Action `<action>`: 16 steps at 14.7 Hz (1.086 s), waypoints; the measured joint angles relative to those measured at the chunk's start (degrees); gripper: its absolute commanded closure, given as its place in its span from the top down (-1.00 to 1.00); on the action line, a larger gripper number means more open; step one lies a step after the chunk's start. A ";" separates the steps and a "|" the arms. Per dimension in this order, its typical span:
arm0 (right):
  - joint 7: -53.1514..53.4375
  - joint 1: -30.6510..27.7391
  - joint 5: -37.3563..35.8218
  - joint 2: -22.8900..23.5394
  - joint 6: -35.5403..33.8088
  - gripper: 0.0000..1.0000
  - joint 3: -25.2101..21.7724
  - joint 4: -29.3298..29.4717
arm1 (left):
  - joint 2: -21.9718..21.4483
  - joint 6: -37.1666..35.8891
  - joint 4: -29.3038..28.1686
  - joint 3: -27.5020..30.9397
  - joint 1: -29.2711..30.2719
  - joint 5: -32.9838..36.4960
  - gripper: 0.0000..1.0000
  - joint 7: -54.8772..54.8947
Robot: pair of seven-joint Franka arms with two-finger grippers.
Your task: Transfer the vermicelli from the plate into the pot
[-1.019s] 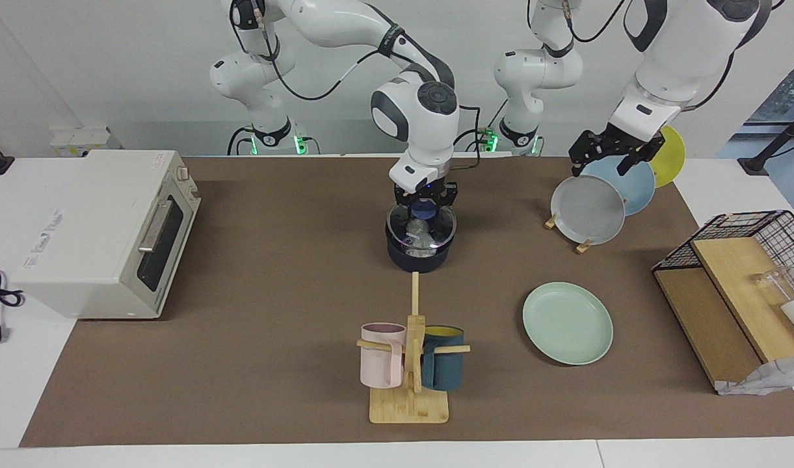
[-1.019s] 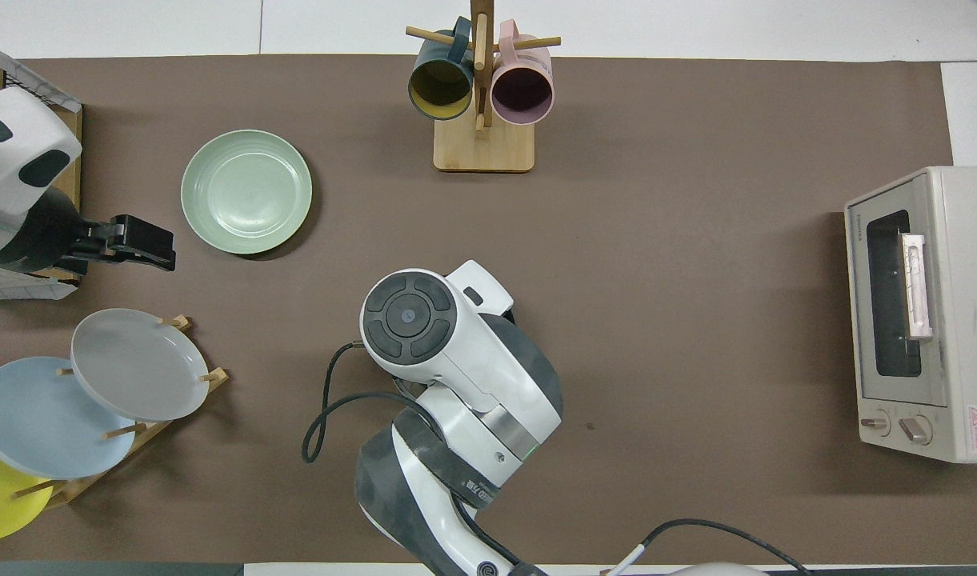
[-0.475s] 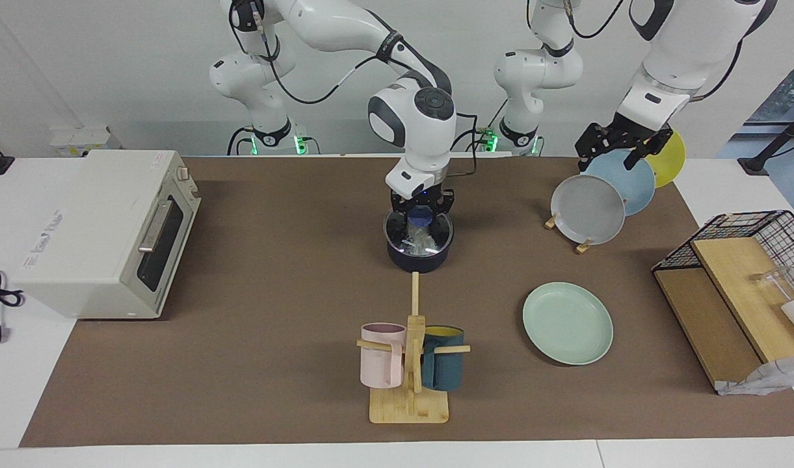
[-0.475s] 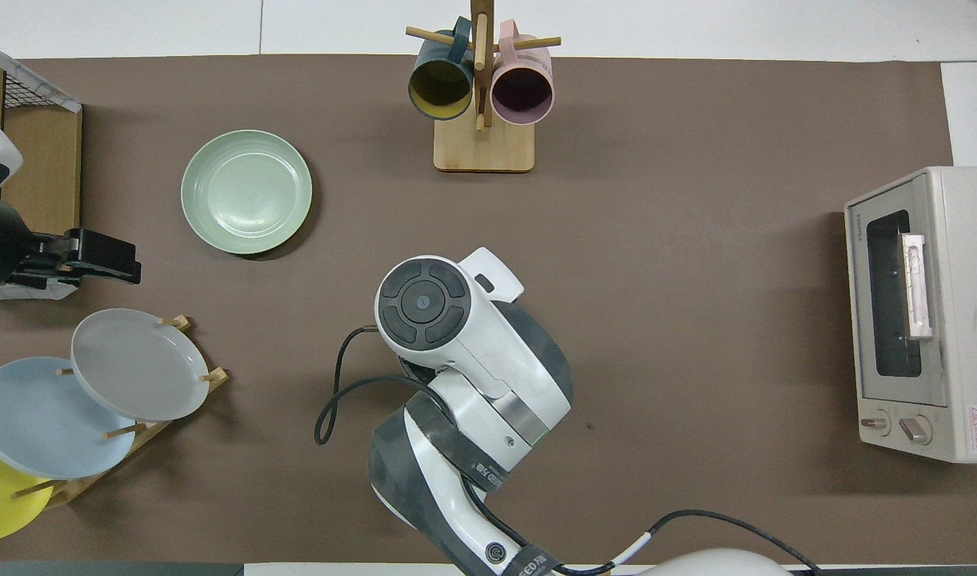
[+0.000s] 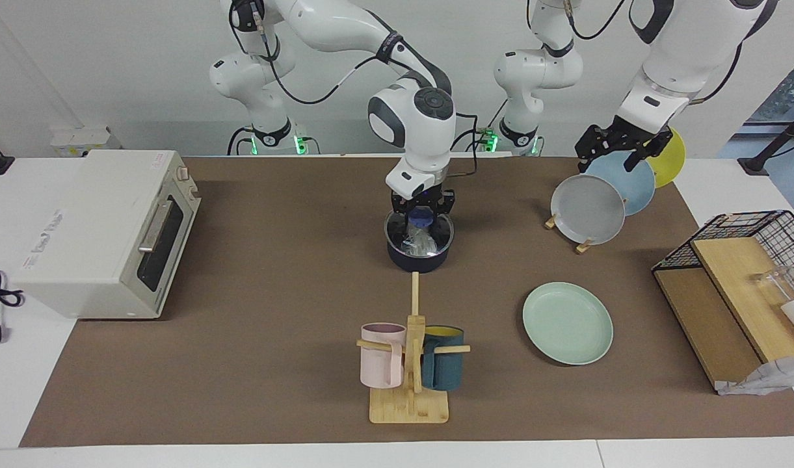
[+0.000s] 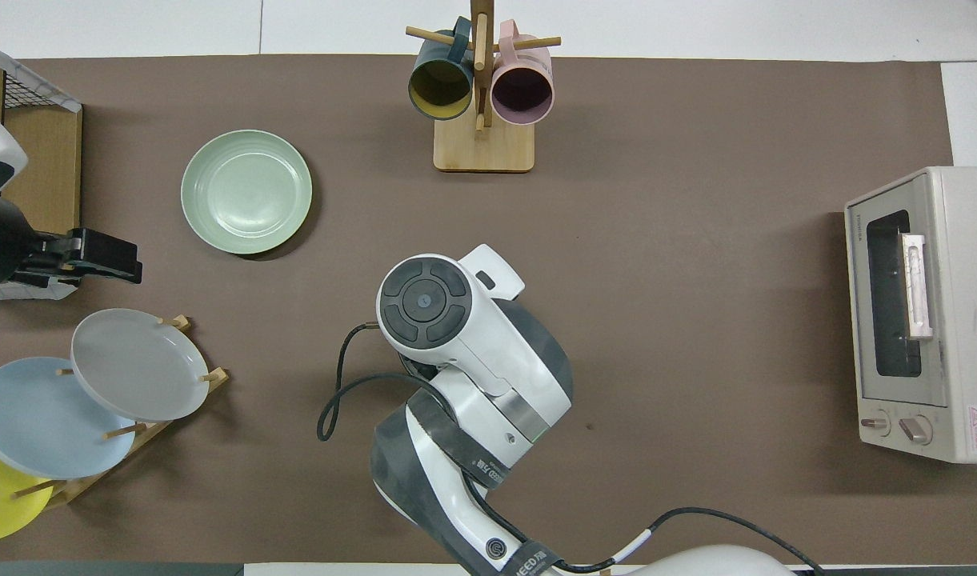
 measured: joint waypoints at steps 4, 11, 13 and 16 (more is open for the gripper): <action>0.56 -0.43 0.00 0.00 0.65 1.00 -0.01 0.01 | 0.31 0.00 0.00 0.03 0.04 0.05 1.00 0.08; -2.66 -6.05 -0.13 -1.46 -2.64 1.00 -0.26 2.67 | 0.16 0.00 0.11 0.09 0.08 0.06 1.00 0.08; -8.03 -11.07 -0.13 -4.79 -8.33 1.00 -0.39 3.58 | 0.12 0.00 0.13 0.09 0.08 0.06 1.00 0.08; -18.12 -18.98 -0.07 -11.97 -17.88 1.00 -0.53 4.14 | 0.08 0.00 0.15 0.11 0.09 0.06 1.00 0.08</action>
